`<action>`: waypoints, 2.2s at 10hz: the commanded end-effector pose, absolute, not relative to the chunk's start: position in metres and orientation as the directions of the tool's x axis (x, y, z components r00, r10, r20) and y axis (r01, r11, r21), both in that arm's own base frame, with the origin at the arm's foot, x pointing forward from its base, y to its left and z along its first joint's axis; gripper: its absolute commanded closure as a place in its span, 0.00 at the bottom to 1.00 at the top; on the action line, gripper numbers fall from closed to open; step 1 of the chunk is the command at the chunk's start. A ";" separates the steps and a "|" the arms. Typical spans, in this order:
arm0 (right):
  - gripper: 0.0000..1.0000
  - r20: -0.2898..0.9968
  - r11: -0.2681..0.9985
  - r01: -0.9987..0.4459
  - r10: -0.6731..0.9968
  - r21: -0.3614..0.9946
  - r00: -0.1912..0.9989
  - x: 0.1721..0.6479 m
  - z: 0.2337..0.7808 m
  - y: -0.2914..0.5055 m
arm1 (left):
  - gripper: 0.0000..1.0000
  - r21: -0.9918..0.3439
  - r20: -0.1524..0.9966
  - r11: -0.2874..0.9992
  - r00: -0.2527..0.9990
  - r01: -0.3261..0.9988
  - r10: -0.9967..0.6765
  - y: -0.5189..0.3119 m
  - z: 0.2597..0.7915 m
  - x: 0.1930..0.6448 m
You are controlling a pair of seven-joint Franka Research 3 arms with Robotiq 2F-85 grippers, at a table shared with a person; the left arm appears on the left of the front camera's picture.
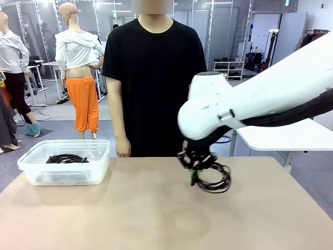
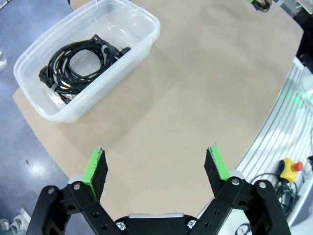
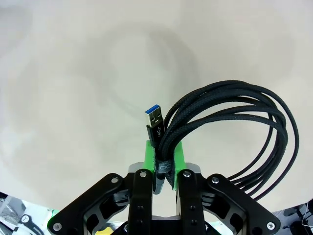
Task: Organize and store the cables.
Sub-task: Place the USB Extension Cable into the Organizing box.
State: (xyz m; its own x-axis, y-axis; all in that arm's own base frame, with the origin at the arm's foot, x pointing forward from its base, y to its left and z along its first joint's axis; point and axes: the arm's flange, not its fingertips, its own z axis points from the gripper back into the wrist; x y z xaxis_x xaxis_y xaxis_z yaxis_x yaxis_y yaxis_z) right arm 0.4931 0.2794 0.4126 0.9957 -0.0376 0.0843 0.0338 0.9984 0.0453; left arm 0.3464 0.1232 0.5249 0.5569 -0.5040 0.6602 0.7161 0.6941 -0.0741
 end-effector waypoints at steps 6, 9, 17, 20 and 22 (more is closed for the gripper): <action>1.00 0.059 0.993 -0.110 0.107 0.048 0.993 0.483 0.322 0.400 | 0.00 -0.093 0.657 0.699 0.571 0.709 -0.492 0.122 0.527 0.344; 0.51 0.049 0.993 -0.115 0.114 0.032 0.992 0.480 0.316 0.406 | 0.00 -0.093 0.657 0.699 0.571 0.709 -0.492 0.122 0.527 0.344; 0.00 0.049 0.962 -0.233 0.228 0.142 0.972 0.463 0.407 0.301 | 0.00 -0.093 0.657 0.699 0.571 0.709 -0.492 0.122 0.527 0.344; 0.00 0.088 0.908 -0.338 0.326 0.249 0.941 0.446 0.463 0.177 | 0.00 -0.093 0.657 0.699 0.571 0.709 -0.492 0.122 0.527 0.344; 0.00 0.144 0.880 -0.405 0.379 0.250 0.914 0.436 0.482 0.112 | 0.00 -0.093 0.657 0.699 0.571 0.709 -0.492 0.122 0.527 0.344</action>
